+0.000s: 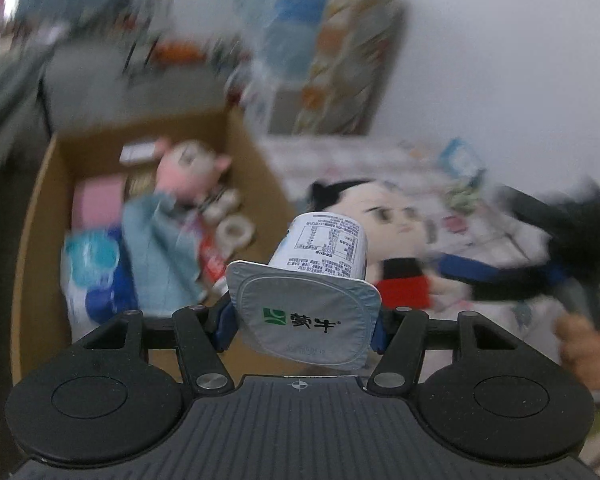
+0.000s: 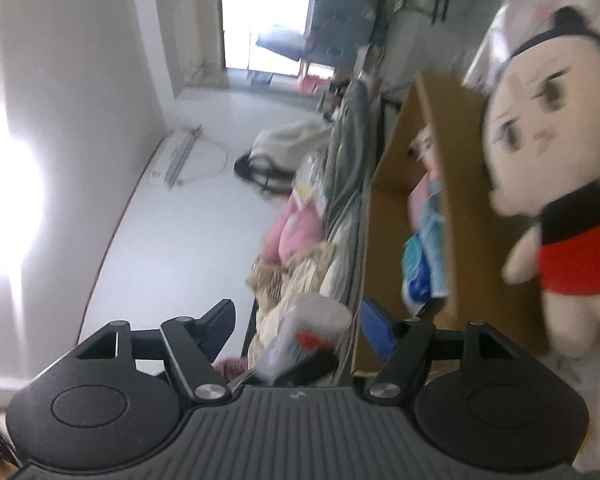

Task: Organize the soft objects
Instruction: 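Lower the yogurt cup into the box and open the left tool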

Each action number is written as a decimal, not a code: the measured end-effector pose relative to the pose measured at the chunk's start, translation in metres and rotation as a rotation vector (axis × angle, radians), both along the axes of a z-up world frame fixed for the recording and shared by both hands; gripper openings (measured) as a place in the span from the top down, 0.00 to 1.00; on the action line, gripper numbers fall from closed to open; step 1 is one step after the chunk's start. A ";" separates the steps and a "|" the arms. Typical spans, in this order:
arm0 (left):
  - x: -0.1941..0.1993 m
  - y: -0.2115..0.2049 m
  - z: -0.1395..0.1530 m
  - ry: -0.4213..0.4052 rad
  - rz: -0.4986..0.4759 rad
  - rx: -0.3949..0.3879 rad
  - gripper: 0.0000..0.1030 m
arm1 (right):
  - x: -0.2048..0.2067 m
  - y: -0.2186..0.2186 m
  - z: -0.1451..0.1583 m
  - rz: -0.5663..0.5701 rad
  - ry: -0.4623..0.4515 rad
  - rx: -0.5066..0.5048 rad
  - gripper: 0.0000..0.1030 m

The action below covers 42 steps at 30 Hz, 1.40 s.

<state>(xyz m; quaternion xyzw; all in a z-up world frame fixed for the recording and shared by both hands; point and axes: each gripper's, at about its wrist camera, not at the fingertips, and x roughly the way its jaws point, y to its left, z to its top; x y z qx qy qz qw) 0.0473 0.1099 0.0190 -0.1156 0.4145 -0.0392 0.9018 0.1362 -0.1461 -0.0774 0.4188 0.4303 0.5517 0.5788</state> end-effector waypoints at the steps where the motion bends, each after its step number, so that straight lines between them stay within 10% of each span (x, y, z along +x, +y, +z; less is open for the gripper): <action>1: 0.012 0.008 -0.006 0.038 0.019 -0.023 0.42 | 0.002 -0.008 -0.004 -0.024 0.005 0.005 0.22; 10: 0.111 0.055 -0.080 0.328 0.152 -0.287 0.42 | 0.008 -0.075 -0.043 -0.213 0.087 0.005 0.21; 19: 0.129 0.072 -0.131 0.480 0.261 -0.479 0.42 | 0.021 -0.096 -0.073 -0.282 0.158 0.003 0.20; 28: 0.130 0.059 -0.124 0.595 0.303 -0.320 0.41 | 0.022 -0.094 -0.076 -0.291 0.163 -0.020 0.20; 42: 0.138 0.075 -0.087 0.474 0.303 -0.417 0.30 | 0.021 -0.100 -0.084 -0.302 0.189 -0.042 0.18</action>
